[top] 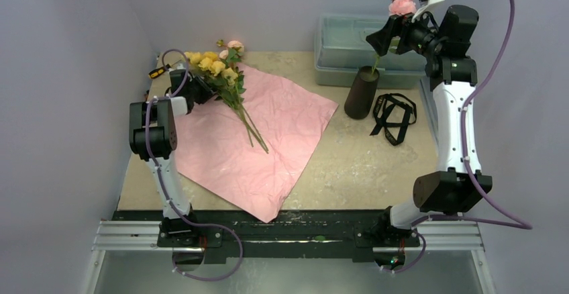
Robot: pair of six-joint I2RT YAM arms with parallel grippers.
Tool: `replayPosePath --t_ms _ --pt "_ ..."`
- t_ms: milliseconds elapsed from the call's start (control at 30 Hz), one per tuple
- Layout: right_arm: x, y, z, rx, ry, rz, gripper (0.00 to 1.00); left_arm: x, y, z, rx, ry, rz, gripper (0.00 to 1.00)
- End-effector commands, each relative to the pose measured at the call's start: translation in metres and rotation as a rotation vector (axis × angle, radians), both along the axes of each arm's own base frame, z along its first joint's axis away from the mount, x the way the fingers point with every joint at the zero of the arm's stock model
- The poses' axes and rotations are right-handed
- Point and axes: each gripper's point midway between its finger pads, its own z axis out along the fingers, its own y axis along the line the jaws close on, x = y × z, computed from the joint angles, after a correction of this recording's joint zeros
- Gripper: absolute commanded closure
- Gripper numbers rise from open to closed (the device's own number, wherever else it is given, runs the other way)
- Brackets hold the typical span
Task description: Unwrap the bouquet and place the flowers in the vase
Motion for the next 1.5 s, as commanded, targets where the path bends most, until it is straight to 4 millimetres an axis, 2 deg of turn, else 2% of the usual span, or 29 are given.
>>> replayPosePath --t_ms 0,133,267,367,467,733,900,967,1167,1300,1467 --pt "0.000 0.003 0.019 0.004 -0.044 -0.004 0.02 0.021 -0.003 0.014 -0.011 -0.076 -0.007 0.78" --pt "0.000 0.004 0.019 -0.002 -0.047 -0.002 0.02 0.019 0.000 0.020 -0.007 -0.067 0.010 0.88" --pt "0.002 0.006 0.018 0.001 -0.049 0.004 0.02 0.011 0.005 0.049 -0.003 -0.089 0.049 0.99" --pt "0.003 0.008 0.018 0.002 -0.052 0.011 0.02 0.003 0.009 0.077 0.012 -0.121 0.081 1.00" --pt "0.004 0.010 0.018 0.002 -0.054 0.021 0.02 -0.001 0.013 0.097 0.031 -0.142 0.097 1.00" --pt "0.004 0.014 0.017 -0.002 -0.055 0.041 0.02 -0.018 0.034 0.131 0.151 -0.135 0.174 1.00" --pt "0.001 0.022 0.014 0.003 -0.048 0.070 0.02 -0.026 0.030 0.162 0.205 -0.221 0.116 1.00" --pt "-0.001 0.027 0.012 0.008 -0.041 0.091 0.02 -0.026 0.024 0.180 0.216 -0.276 0.075 1.00" --pt "-0.008 0.045 0.002 0.001 -0.017 0.147 0.02 -0.029 -0.014 0.236 0.195 -0.441 -0.153 1.00" --pt "-0.015 0.061 -0.005 0.011 0.007 0.200 0.02 -0.043 -0.051 0.279 0.179 -0.592 -0.351 1.00" --pt "-0.033 0.101 -0.019 0.024 0.046 0.329 0.02 -0.068 -0.103 0.325 0.072 -0.764 -0.564 1.00"
